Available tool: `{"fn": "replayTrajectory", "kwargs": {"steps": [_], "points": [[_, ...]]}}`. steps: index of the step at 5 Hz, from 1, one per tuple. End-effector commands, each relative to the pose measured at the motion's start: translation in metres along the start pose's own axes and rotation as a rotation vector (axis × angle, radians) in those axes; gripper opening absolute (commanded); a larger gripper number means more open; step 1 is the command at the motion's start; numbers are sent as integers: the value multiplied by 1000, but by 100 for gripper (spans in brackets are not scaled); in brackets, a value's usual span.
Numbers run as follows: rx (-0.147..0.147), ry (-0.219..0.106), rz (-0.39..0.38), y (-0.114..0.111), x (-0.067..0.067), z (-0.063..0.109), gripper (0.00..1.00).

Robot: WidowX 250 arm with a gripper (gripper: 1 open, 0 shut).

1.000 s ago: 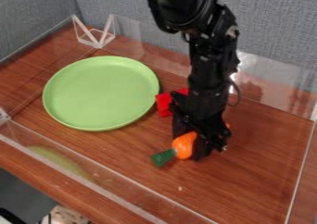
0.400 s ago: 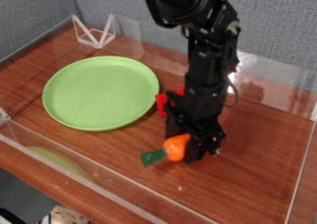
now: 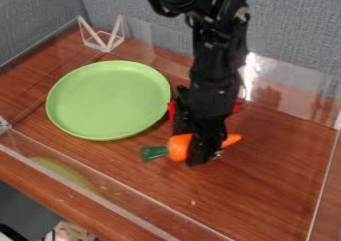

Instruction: Put the carrot on the green plate

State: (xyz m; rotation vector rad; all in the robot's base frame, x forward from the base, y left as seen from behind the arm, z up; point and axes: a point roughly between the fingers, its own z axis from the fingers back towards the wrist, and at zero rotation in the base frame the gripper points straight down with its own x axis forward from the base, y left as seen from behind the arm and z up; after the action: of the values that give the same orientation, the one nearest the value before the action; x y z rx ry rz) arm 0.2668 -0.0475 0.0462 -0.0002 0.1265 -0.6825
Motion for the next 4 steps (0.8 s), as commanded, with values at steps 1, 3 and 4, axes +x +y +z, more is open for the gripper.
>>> {"fn": "replayTrajectory", "kwargs": {"steps": [1,3,4], "points": [[29,-74,-22,12,2,2,0],[24,-91,-52,6,14,-6,0],[25,-88,-72,-5,21,1,0]]}}
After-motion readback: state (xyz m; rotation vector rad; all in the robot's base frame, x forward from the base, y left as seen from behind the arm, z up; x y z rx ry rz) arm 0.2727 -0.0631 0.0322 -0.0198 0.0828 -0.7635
